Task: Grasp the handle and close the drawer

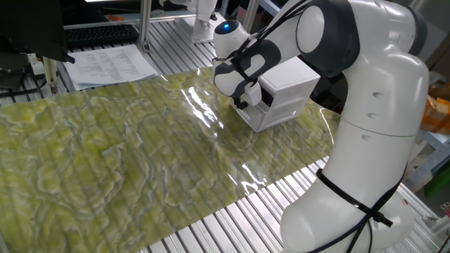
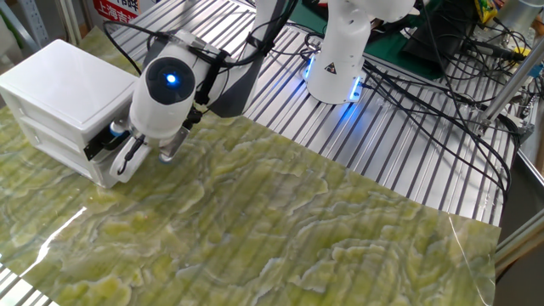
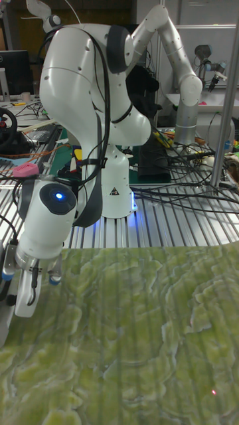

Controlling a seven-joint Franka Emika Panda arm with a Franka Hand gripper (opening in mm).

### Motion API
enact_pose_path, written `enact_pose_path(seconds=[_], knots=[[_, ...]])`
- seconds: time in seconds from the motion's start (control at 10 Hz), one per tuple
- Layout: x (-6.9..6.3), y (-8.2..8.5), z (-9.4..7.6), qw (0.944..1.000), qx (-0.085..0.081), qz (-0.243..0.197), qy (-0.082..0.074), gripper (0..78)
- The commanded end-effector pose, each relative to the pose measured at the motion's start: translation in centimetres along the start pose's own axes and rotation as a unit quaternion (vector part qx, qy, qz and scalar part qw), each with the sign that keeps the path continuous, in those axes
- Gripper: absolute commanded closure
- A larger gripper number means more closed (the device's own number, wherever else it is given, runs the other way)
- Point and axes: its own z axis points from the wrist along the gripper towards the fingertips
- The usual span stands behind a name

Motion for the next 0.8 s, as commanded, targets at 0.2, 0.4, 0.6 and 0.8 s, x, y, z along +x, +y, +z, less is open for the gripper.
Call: enact_pose_path(seconds=[0.2,0.4,0.6,0.8], knots=[[-1.8,-0.1,0.9,0.9998,-0.005,-0.016,-0.014,76.4],[-2.6,0.0,1.3,0.9995,-0.008,-0.023,-0.022,76.4],[-3.1,0.2,1.2,0.9994,-0.007,-0.024,-0.025,76.4],[-3.4,0.3,1.3,0.999,-0.004,-0.017,-0.042,76.4]])
